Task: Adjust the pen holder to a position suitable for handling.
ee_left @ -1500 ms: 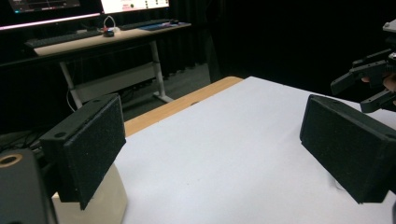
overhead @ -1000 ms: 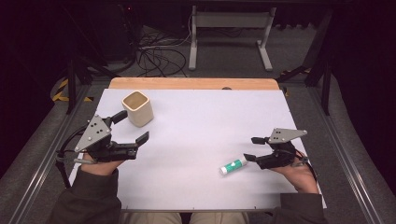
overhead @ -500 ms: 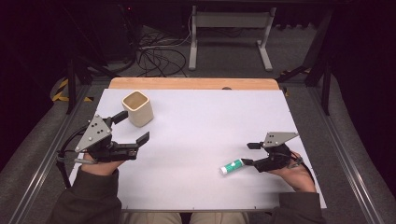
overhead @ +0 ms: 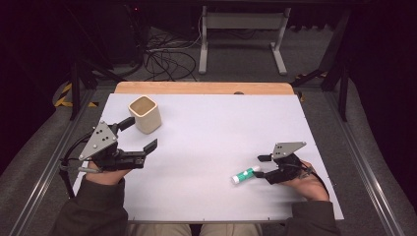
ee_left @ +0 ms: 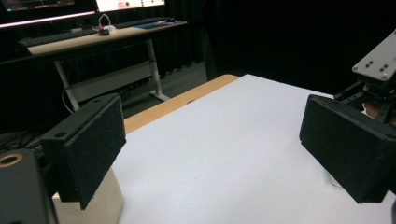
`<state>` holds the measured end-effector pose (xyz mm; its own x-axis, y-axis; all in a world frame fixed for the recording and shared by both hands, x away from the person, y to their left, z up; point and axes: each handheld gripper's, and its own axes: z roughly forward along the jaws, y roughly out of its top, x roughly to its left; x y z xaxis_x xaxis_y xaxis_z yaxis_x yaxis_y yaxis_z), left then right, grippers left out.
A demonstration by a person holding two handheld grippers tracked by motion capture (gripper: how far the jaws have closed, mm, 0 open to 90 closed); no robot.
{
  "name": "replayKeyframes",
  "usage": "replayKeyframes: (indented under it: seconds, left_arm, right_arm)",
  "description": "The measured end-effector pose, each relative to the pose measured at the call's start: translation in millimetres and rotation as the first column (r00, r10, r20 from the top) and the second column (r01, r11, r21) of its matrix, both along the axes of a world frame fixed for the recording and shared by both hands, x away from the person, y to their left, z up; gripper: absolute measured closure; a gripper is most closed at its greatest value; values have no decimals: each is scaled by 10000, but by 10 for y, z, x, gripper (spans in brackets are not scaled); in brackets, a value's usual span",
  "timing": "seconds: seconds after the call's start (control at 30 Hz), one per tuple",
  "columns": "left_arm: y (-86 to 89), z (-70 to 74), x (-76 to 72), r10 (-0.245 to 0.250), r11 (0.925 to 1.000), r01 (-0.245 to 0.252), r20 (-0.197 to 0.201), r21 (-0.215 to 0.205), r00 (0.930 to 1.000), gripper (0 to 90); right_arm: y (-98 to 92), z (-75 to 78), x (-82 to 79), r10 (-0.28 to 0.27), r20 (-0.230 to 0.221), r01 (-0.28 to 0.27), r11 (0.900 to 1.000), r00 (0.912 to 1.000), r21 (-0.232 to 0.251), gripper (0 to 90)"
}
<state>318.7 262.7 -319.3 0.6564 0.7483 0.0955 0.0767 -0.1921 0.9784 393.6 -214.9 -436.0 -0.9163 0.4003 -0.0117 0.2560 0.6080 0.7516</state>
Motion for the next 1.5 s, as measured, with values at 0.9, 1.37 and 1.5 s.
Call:
replayKeyframes:
  seconds: [0.9,1.37,1.5]
  left_arm:
    - [-7,-6,0,-29,10000,30,-25,23,10000,81]
    - [-10,-7,1,-38,10000,39,-13,72,10000,82]
    - [-11,-10,5,-36,10000,36,-30,50,10000,82]
  right_arm:
    - [68,-173,35,289,-162,-295,9988,9994,-380,437]
    - [47,-201,30,291,-66,-294,9988,9996,-404,514]
    - [48,-218,35,357,-87,-360,9987,9993,-354,539]
